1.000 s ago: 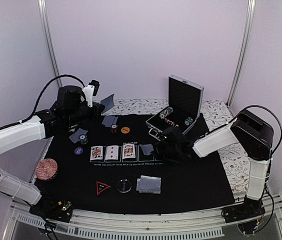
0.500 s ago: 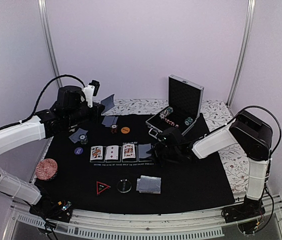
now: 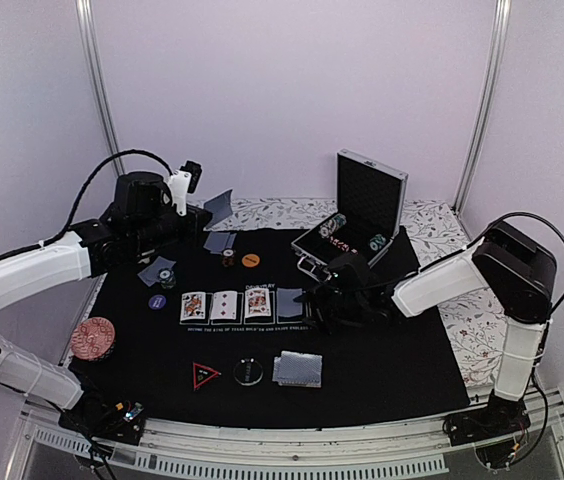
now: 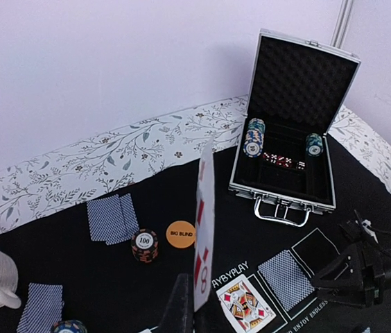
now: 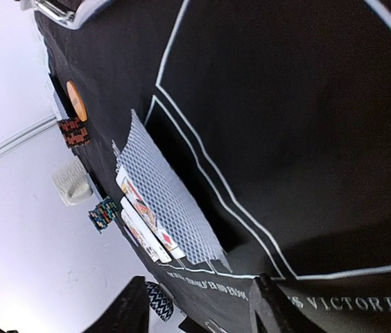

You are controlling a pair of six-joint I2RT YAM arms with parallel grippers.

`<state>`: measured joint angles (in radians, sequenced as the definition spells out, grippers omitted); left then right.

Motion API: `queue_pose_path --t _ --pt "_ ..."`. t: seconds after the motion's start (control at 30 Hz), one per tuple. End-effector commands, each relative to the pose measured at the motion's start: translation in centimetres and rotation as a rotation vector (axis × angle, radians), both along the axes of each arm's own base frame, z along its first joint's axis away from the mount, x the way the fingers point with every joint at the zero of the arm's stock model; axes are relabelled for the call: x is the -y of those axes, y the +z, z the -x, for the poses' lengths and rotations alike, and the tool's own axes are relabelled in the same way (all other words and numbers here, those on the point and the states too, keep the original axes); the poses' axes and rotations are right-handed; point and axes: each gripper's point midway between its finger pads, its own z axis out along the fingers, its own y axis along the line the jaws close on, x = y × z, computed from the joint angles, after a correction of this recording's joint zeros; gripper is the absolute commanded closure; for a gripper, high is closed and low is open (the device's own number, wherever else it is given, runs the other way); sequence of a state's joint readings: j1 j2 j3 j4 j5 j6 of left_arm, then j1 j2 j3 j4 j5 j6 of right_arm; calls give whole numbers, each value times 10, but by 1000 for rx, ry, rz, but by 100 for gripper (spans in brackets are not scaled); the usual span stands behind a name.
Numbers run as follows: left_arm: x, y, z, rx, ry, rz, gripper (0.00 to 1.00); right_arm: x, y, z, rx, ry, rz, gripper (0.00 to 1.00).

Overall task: Distribute texas hold em gaming equipment
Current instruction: Place the poker card in the community card area, then pass from the left arm to the right

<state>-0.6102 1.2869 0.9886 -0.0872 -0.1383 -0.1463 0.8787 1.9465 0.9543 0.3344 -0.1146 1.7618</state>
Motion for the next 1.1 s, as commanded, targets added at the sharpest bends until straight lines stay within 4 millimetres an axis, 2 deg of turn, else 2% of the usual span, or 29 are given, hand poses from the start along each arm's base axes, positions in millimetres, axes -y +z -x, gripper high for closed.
queue_pose_path --t 0.0,0.07,0.17,0.3,0.4,0.5,0.53,0.6,0.67,0.77,0.93,1.07 --pt "9 10 4 32 -75 37 100 20 39 -6 171 74 120 40" --pt "13 13 8 42 -110 51 100 30 64 -12 292 109 216 30" --pt "23 20 16 58 -178 80 100 41 120 -21 567 172 392 20" --pt "47 37 41 95 -378 156 100 49 224 -19 1043 256 520 0" --pt "65 58 74 144 -579 249 100 43 288 5 1399 379 523 1" --pt "74 78 116 222 -790 336 100 26 327 44 1686 486 357 1" --pt "74 84 131 248 -859 361 100 20 332 55 1737 512 291 1" --pt "73 90 146 287 -921 388 100 6 342 70 1814 564 165 1" --pt "72 91 152 297 -948 391 100 -8 343 85 1853 632 37 0" --pt "74 89 154 285 -970 396 100 -20 343 92 1879 666 -61 7" --pt "76 86 155 272 -988 400 100 -40 331 95 1843 745 -148 28" --pt "77 84 154 269 -986 395 100 -44 326 94 1827 750 -160 53"
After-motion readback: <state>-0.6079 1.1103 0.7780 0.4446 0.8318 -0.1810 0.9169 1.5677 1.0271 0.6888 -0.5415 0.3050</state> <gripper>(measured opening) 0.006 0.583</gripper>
